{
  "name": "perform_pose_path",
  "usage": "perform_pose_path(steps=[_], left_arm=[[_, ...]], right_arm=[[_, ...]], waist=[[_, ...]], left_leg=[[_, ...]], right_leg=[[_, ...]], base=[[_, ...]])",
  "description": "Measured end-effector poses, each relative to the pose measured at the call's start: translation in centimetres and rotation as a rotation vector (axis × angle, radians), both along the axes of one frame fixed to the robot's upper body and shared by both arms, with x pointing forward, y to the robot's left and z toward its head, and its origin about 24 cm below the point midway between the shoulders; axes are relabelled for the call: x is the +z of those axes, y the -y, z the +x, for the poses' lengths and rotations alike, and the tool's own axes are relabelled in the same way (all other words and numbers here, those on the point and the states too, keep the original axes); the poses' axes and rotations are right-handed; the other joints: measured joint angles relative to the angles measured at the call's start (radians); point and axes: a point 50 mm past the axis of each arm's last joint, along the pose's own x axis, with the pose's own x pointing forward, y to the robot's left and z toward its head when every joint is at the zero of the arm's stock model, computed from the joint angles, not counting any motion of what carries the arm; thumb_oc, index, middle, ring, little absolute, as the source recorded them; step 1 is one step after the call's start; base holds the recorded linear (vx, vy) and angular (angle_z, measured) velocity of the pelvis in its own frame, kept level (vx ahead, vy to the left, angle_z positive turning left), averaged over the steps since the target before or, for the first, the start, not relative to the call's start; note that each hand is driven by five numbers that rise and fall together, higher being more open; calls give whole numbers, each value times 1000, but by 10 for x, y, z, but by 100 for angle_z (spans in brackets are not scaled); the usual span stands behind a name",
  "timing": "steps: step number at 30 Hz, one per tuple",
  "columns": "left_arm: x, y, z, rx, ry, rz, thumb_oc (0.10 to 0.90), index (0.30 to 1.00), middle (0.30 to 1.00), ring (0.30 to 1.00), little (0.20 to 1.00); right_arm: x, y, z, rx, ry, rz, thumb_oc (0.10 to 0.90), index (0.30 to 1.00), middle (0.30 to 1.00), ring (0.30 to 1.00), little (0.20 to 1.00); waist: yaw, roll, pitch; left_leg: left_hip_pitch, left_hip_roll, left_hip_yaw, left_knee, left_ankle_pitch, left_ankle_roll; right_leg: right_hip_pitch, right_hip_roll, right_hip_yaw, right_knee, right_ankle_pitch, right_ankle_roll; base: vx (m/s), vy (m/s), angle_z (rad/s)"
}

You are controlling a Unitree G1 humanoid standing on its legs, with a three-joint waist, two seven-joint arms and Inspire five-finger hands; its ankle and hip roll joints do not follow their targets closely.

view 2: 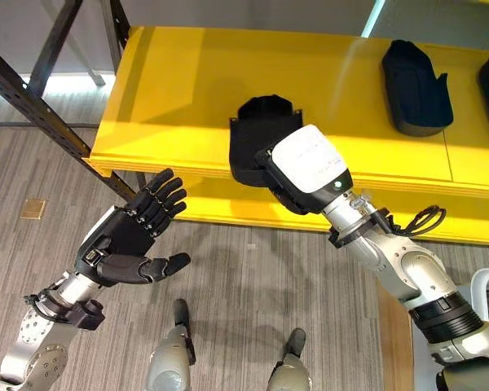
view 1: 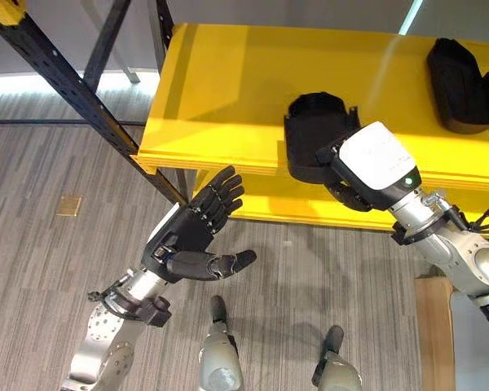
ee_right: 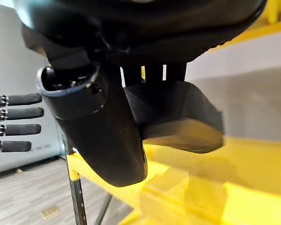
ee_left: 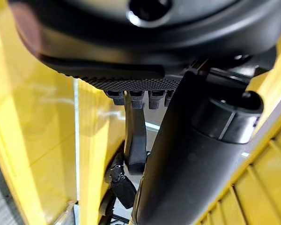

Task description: Move parts from the plastic box to the shelf.

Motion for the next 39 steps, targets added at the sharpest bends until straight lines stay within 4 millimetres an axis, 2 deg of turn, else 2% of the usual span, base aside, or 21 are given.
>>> perform_pose_path(steps=[3,5,6,8,9,10,11,13,14,15,17,18,20,23,29,33,37,39], left_arm=[[2,4,4,-23,2,-1,900,1000,1000,1000,1000],[-5,12,7,-63,-62,12,900,1000,1000,1000,1000],[-9,15,6,-77,-91,14,900,1000,1000,1000,1000],[-21,16,0,-73,-156,14,900,1000,1000,1000,1000],[-26,14,-3,-53,-184,14,900,1000,1000,1000,1000],[-33,10,-5,-25,-216,13,900,1000,1000,1000,1000],[-35,8,-6,-9,-227,13,900,1000,1000,1000,1000],[-40,5,-3,18,-251,14,900,1000,1000,1000,1000],[-40,1,-4,30,-256,25,900,1000,1000,1000,1000],[-42,-1,-5,41,-261,19,900,1000,1000,1000,1000],[-45,2,-8,32,-265,0,900,1000,1000,1000,1000],[-46,4,-8,11,-261,0,900,1000,1000,1000,1000],[-46,8,-10,-23,-263,1,900,1000,1000,1000,1000],[-44,7,-10,-33,-251,4,900,1000,1000,1000,1000],[-37,9,-4,-45,-216,8,900,1000,1000,1000,1000],[-34,11,0,-64,-199,11,900,1000,1000,1000,1000],[-35,9,0,-40,-211,16,900,1000,1000,1000,1000],[-34,10,0,-28,-210,11,900,1000,1000,1000,1000]], right_arm=[[-4,-1,0,4,-13,4,400,300,300,300,300],[-19,0,-3,5,-67,27,400,300,300,300,300],[-24,-1,-6,15,-85,28,400,300,300,300,300],[-34,-5,-9,33,-121,45,400,300,300,300,300],[-36,-9,-10,47,-128,51,400,300,300,300,300],[-39,-15,-12,66,-138,53,400,300,300,300,300],[-39,-18,-13,80,-140,51,400,300,300,300,300],[-42,-23,-16,99,-147,51,400,300,300,300,300],[-46,-22,-18,94,-155,43,400,300,300,300,300],[-49,-19,-19,78,-162,32,400,300,300,300,300],[-45,-15,-14,49,-148,17,400,300,300,300,300],[-41,-12,-7,27,-137,13,400,300,300,300,300],[-45,1,4,-53,-159,6,400,300,300,300,300],[-49,16,10,-138,-181,-9,400,300,300,300,300],[-42,12,10,-117,-160,-13,400,300,300,300,300],[-40,14,11,-124,-153,-19,400,300,300,300,300],[-38,12,11,-128,-168,-28,400,300,300,300,300],[-34,9,9,-126,-177,-30,400,300,300,300,300]], waist=[[-2,-13,3],[-6,-19,2],[-14,-24,1],[-12,-35,-1],[-18,-43,-5],[-16,-52,-12],[-15,-57,-14],[-33,-67,-16],[-46,-88,-29],[-46,-93,-36],[-13,-58,-51],[-2,-40,-52],[3,-26,-51],[-6,-28,-50],[-18,-21,-46],[-25,1,-31],[-52,10,-16],[-57,21,-10]], left_leg=[[28,-18,9,54,-49,-1],[48,-16,-5,138,-120,6],[63,-17,-3,154,-145,-1],[117,-15,20,143,-162,9],[138,-16,36,128,-164,12],[152,-18,36,106,-161,15],[151,-19,36,102,-159,17],[125,-23,-23,111,-149,23],[102,-35,-67,105,-142,13],[89,-39,-87,90,-124,5],[46,8,-80,65,-108,13],[16,23,-80,63,-101,30],[3,25,-79,62,-75,34],[10,7,-74,55,-66,-1],[12,1,-61,49,-65,-3],[19,4,-62,49,-66,-1],[52,5,-63,45,-78,14],[60,6,-59,51,-70,30]], right_leg=[[37,-28,-4,15,0,0],[83,-44,-18,54,1,-2],[80,-53,-32,96,10,-14],[26,-84,-37,219,29,-34],[-18,-99,-35,275,10,-28],[-52,-102,-38,272,-38,-23],[-70,-95,-34,250,-51,-20],[-54,-42,60,130,-55,-13],[-25,-25,80,67,-59,-17],[-33,-11,85,72,-12,0],[-77,28,65,69,-18,-17],[-106,44,56,77,-12,-27],[-118,50,50,83,-8,-32],[-110,31,47,84,-10,-19],[-110,24,44,83,-15,-15],[-119,23,44,118,-36,-16],[-145,2,48,266,-137,-30],[-153,-3,48,318,-168,-39]], base=[[183,263,-2],[274,169,6],[244,87,-6],[219,-95,-44],[255,-205,-57],[260,-244,-35],[216,-195,1],[145,-215,69],[-38,-164,126],[-66,-115,112],[9,-114,25],[74,-126,-9],[111,-74,2],[79,-23,7],[56,-49,2],[71,-148,1],[129,-158,10],[-27,-160,22]])
